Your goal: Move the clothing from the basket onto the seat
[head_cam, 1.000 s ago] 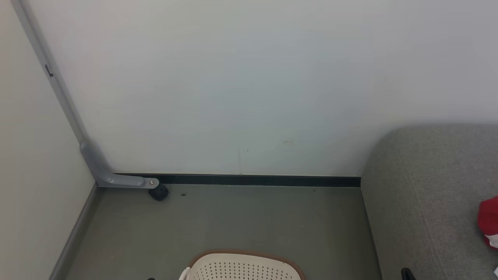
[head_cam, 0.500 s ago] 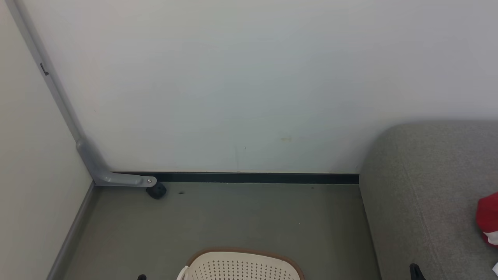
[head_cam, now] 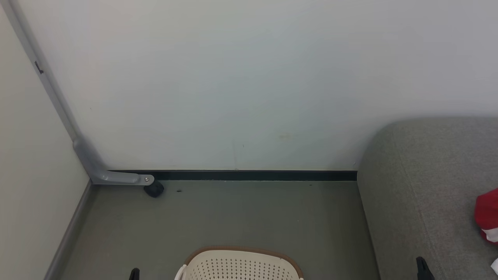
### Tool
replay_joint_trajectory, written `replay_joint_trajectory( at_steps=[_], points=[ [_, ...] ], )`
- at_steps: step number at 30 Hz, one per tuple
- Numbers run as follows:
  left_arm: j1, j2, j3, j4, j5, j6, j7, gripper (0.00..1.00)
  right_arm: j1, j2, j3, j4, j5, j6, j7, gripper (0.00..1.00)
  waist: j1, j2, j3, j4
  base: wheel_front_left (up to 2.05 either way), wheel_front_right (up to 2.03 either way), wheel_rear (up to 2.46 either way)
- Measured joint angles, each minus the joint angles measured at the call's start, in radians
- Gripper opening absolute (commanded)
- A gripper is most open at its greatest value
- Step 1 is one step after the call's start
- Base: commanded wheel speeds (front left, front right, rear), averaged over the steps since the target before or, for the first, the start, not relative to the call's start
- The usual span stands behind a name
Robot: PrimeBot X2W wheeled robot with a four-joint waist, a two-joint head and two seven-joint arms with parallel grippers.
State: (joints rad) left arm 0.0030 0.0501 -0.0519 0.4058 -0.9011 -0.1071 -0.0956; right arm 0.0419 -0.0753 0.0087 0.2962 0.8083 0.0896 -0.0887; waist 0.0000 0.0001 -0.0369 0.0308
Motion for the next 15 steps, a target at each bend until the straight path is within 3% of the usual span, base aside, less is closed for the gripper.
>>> replay_joint_trajectory(
  at_steps=[15],
  points=[
    [-0.020,-0.003,0.040,-0.030,-0.191,-0.008,0.060,0.00,-0.038,0.010,-0.041,0.001,0.220,0.007,0.056,0.00,0.0000,0.0000,0.011,-0.009,0.00,0.00,0.00]
  ],
)
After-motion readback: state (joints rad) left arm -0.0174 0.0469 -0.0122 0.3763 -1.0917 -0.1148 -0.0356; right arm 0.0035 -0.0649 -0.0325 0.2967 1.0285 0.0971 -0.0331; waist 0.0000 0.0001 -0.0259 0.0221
